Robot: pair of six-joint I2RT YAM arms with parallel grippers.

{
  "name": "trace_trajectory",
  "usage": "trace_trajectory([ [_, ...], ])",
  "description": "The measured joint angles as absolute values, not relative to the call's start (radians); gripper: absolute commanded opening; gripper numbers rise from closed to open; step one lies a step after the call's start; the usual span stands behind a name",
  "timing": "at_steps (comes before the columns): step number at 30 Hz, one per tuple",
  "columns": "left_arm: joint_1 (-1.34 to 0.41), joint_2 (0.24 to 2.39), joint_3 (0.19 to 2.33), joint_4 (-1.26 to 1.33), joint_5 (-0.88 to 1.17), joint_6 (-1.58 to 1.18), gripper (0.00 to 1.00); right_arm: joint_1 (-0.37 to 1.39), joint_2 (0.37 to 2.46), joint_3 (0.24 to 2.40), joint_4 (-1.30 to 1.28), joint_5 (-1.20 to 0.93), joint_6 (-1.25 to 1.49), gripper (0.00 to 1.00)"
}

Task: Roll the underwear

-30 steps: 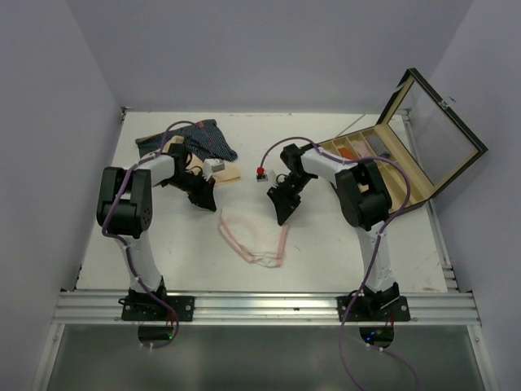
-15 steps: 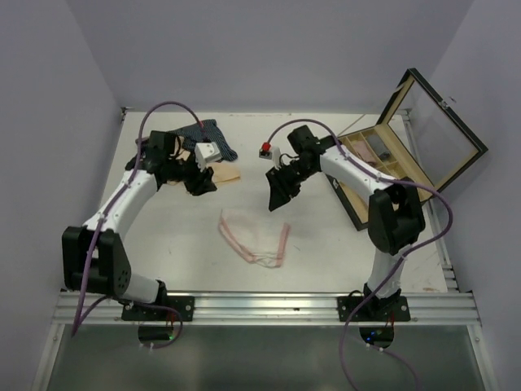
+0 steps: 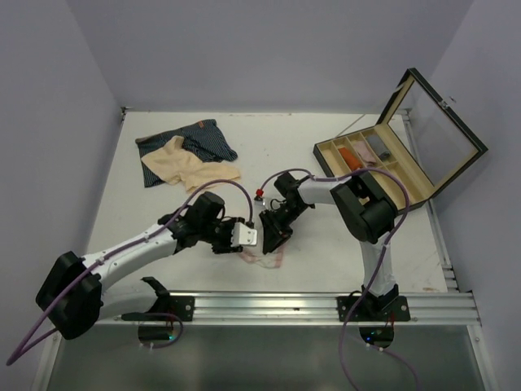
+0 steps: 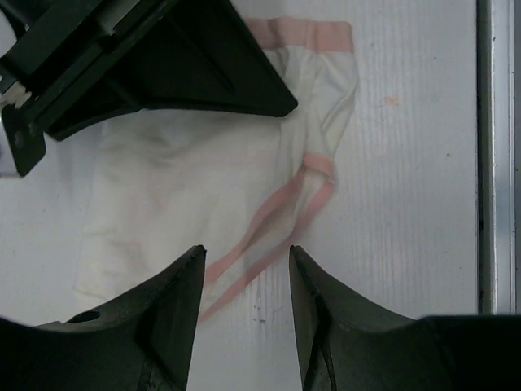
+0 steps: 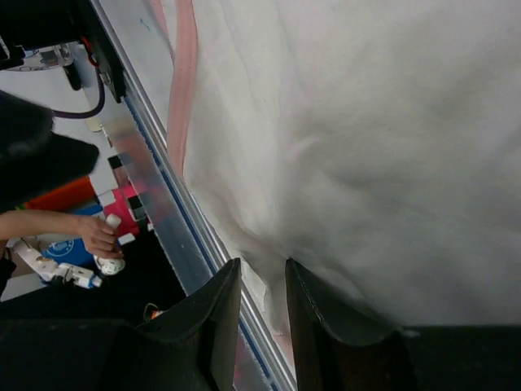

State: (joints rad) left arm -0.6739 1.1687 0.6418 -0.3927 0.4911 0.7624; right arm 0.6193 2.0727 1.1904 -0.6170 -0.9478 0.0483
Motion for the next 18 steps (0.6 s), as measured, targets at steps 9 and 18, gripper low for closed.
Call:
trace_trajectory([
  [9, -0.926, 1.171, 0.548, -0.226, 0.392, 0.778, 0.51, 0.617, 2.096, 1.195, -0.598, -0.986, 0.076, 0.33],
  [18, -1.017, 1.29, 0.485, -0.077, 0.26, 0.809, 0.47, 0.617, 2.102, 1.207, -0.612, -0.985, 0.062, 0.31],
])
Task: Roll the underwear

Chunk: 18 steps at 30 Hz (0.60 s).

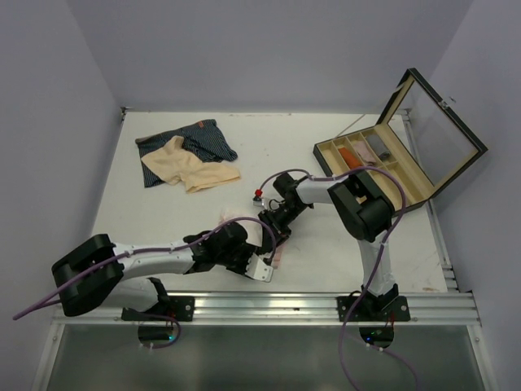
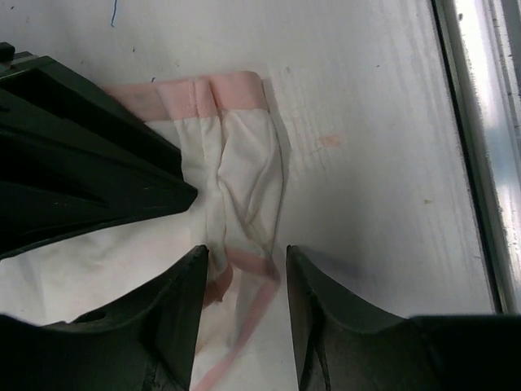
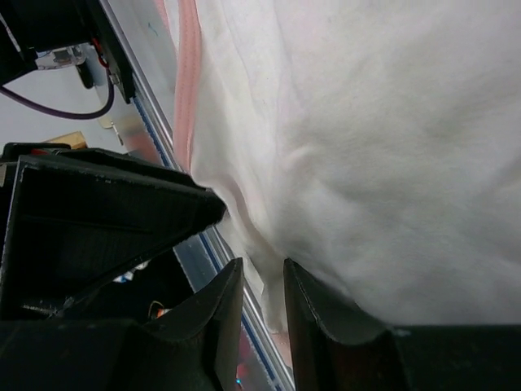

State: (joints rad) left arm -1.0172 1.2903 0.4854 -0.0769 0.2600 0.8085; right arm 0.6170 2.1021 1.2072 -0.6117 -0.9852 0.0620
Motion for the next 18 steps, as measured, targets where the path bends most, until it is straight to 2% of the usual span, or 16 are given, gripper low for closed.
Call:
trace_trajectory([
  [4, -1.017, 1.317, 0.482, -0.032, 0.234, 0.823, 0.34, 0.617, 2.103, 1.212, -0.62, -0.982, 0.045, 0.29],
  [5, -1.017, 1.324, 0.482, -0.025, 0.23, 0.826, 0.27, 0.617, 2.103, 1.214, -0.624, -0.98, 0.036, 0.29],
  [10, -1.018, 1.34, 0.483, -0.021, 0.229, 0.835, 0.06, 0.609, 2.103, 1.286, -0.697, -0.939, -0.022, 0.3],
  [14, -1.018, 1.341, 0.499, -0.064, 0.243, 0.838, 0.0, 0.551, 2.103, 1.417, -0.729, -0.929, -0.045, 0.32],
  [18, -1.018, 1.341, 0.532, -0.143, 0.276, 0.826, 0.0, 0.456, 2.103, 1.542, -0.73, -0.861, -0.061, 0.32],
])
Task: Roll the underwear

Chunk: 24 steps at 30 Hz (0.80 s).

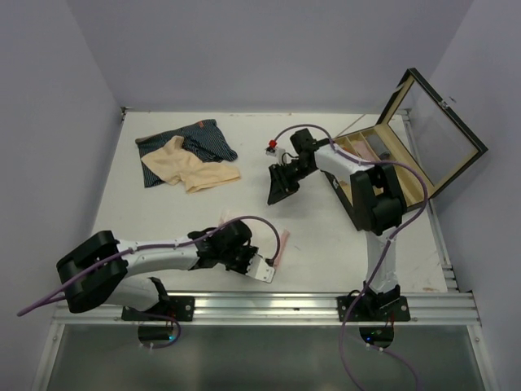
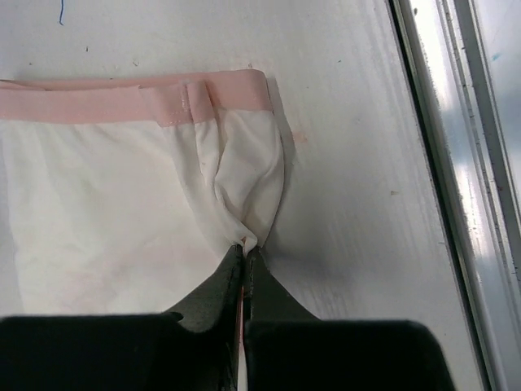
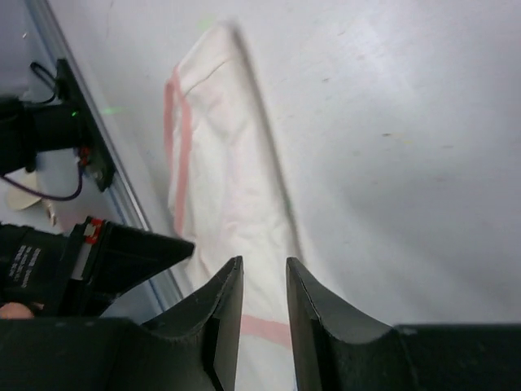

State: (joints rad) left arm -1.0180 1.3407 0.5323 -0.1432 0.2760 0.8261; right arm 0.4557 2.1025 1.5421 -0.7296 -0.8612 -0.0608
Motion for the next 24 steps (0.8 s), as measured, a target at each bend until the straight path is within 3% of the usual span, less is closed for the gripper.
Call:
trace_trajectory([
  [9, -1.018, 1.377, 0.724, -0.371, 0.342, 0.773, 0.0, 0.464, 2.199, 1.561, -0.758, -0.741, -0.075, 0.27],
  [24, -0.919, 1.499, 0.942, -0.55, 0.398, 0.771, 0.0, 0.553, 2.215, 1.52, -0.804, -0.814, -0.092, 0.23],
])
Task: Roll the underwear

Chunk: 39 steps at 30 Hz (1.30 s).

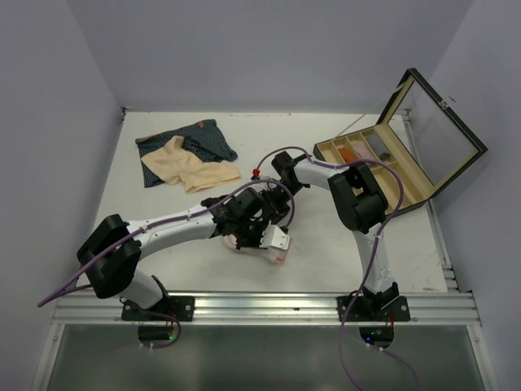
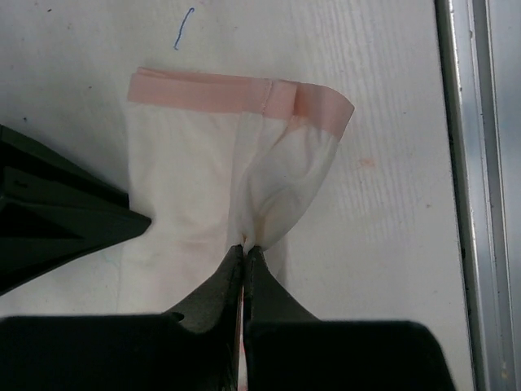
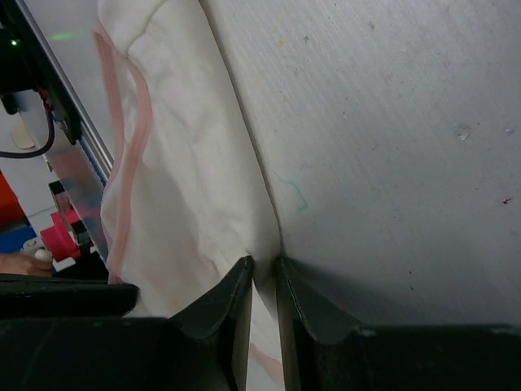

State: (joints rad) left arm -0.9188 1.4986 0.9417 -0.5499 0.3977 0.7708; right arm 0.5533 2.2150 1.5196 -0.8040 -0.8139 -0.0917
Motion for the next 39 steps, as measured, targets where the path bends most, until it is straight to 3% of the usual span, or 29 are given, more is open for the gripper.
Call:
trace_trajectory([
  [29, -0.858, 1.686, 1.078, -0.464, 0.345, 0.831, 0.0, 0.557, 2.226, 1.519, -0.824, -0.844, -0.117, 0.2],
  [39, -0.857, 1.687, 1.036, -0.396, 0.318, 0.836, 0.0, 0.552, 2.244, 1.559, -0.881, -0.844, -0.126, 0.31],
])
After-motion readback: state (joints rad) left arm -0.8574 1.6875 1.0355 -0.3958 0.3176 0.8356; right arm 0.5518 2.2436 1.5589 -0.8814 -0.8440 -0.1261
